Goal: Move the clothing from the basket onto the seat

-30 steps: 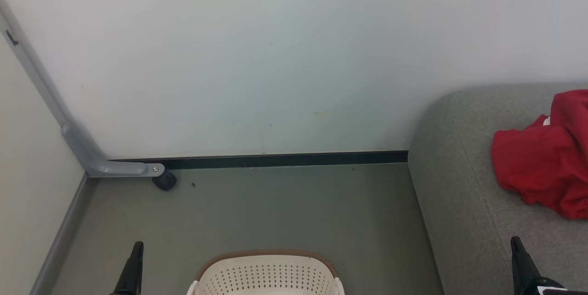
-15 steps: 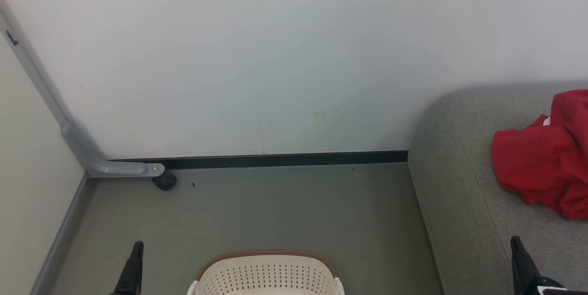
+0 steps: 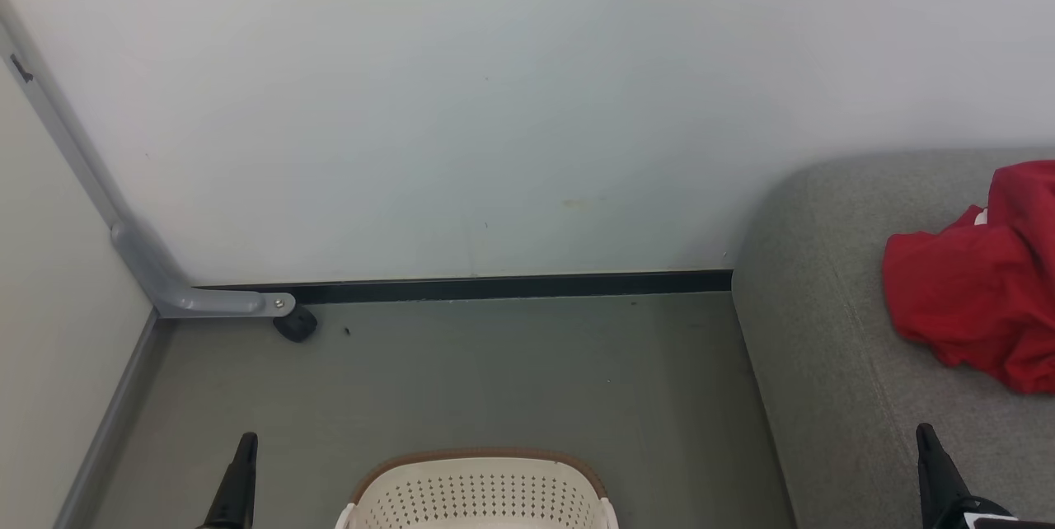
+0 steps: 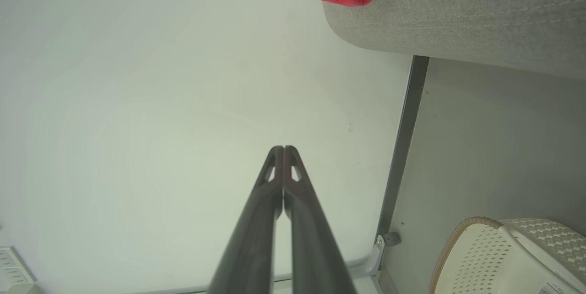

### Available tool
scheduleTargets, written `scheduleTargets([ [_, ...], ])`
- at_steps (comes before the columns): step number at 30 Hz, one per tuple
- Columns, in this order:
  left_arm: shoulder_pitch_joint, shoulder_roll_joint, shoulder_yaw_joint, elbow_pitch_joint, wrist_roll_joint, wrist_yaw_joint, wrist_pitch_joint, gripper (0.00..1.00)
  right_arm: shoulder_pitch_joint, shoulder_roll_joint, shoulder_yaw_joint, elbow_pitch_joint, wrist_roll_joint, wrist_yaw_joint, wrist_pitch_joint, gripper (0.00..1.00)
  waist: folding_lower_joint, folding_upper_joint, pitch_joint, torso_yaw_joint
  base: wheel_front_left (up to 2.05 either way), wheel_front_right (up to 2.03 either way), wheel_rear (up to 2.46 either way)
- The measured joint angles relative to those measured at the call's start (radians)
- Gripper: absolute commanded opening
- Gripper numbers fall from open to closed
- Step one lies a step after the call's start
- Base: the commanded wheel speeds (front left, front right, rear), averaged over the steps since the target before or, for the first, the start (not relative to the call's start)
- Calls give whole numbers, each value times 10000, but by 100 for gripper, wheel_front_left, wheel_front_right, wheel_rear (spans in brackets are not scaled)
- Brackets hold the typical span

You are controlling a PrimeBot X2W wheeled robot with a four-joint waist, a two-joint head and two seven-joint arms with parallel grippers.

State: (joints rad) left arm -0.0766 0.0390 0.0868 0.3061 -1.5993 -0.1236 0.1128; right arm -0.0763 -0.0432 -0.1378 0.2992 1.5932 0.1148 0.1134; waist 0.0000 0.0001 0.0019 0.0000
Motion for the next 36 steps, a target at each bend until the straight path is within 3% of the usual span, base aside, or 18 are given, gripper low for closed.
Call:
scheduleTargets([
  [36, 0, 0, 0, -21, 0, 0, 0, 0, -2, 2, 0, -2, 10, 0, -2, 0, 0, 0, 1, 0, 0, 0, 0],
])
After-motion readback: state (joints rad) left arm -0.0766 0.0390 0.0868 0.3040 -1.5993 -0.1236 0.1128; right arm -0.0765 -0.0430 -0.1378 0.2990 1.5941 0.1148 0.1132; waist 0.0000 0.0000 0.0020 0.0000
